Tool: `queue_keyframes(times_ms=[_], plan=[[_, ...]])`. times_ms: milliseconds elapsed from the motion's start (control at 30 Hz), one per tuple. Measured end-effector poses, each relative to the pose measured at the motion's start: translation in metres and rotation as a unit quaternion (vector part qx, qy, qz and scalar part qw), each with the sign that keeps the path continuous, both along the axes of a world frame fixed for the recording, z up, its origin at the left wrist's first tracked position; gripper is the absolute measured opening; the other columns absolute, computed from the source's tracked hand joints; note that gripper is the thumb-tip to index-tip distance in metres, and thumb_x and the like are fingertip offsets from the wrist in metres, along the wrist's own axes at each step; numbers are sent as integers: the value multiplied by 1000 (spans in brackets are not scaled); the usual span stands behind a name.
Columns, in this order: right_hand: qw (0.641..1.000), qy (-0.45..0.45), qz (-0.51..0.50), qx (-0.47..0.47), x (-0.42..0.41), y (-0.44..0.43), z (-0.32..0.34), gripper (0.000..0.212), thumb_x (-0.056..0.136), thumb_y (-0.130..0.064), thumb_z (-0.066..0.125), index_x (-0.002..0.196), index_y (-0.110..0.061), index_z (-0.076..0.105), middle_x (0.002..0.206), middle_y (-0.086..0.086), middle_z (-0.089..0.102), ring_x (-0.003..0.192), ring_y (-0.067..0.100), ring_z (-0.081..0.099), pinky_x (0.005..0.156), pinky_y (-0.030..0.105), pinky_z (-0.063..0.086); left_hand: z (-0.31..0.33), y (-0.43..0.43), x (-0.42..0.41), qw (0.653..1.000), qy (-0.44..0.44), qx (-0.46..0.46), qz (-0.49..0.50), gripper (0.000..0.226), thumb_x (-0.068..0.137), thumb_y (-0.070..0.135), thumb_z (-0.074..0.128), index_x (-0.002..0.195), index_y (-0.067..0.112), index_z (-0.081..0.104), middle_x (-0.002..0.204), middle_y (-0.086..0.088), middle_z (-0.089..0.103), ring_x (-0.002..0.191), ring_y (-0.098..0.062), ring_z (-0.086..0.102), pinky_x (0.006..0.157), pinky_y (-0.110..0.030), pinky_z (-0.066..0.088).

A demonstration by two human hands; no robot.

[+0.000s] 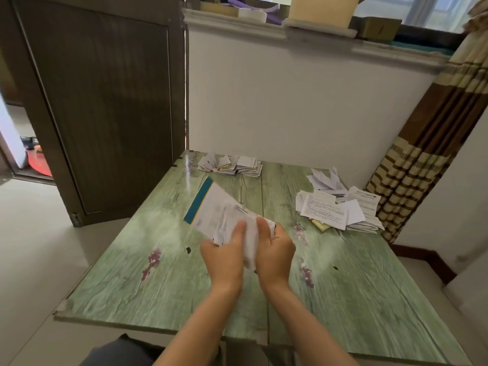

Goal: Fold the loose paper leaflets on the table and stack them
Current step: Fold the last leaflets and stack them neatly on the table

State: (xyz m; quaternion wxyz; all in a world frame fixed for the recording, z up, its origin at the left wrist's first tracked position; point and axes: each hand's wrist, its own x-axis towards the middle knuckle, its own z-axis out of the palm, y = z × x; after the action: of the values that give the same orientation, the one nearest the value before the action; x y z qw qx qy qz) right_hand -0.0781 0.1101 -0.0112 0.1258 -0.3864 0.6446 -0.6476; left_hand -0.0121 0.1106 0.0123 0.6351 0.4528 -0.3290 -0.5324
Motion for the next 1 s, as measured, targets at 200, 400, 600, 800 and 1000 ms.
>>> queue_keyframes(times_ms=[200,400,600,800,1000], plan=[[995,58,35,70,-38,-9,3,44,92,-25,60,54,-15,39,52,-3,38,47,6,32,41,15,25,13,-47,58,982,-182,35,25,45,88,3,59,132,8,49,127,-12,56,110,-26,56,94,-38,47],[956,189,139,178,-27,-14,-12,41,92,-25,59,54,-16,45,53,-3,43,49,6,37,45,18,29,-14,-37,32,813,-541,-178,-120,33,100,15,36,128,11,52,133,-8,50,136,-28,33,114,-41,23],[890,346,66,289,-10,-13,-19,38,101,-37,37,96,-7,60,88,9,65,83,26,61,63,30,40,-65,-49,19,653,-720,-112,-206,52,101,26,33,148,13,17,159,-6,8,147,-22,-4,116,-44,-6],[945,306,84,86,-11,-6,-34,41,95,-38,46,87,-4,67,71,7,67,61,20,62,55,29,47,-58,-49,33,656,-696,-161,-246,51,102,39,9,149,21,18,159,-2,9,147,-17,-5,115,-39,-14],[944,302,130,-35,-15,0,-29,58,96,-52,37,96,-5,70,74,1,70,60,7,60,51,16,45,2,-67,70,650,-635,-151,-388,3,94,24,54,96,26,53,97,5,59,92,-14,55,85,-27,44]])
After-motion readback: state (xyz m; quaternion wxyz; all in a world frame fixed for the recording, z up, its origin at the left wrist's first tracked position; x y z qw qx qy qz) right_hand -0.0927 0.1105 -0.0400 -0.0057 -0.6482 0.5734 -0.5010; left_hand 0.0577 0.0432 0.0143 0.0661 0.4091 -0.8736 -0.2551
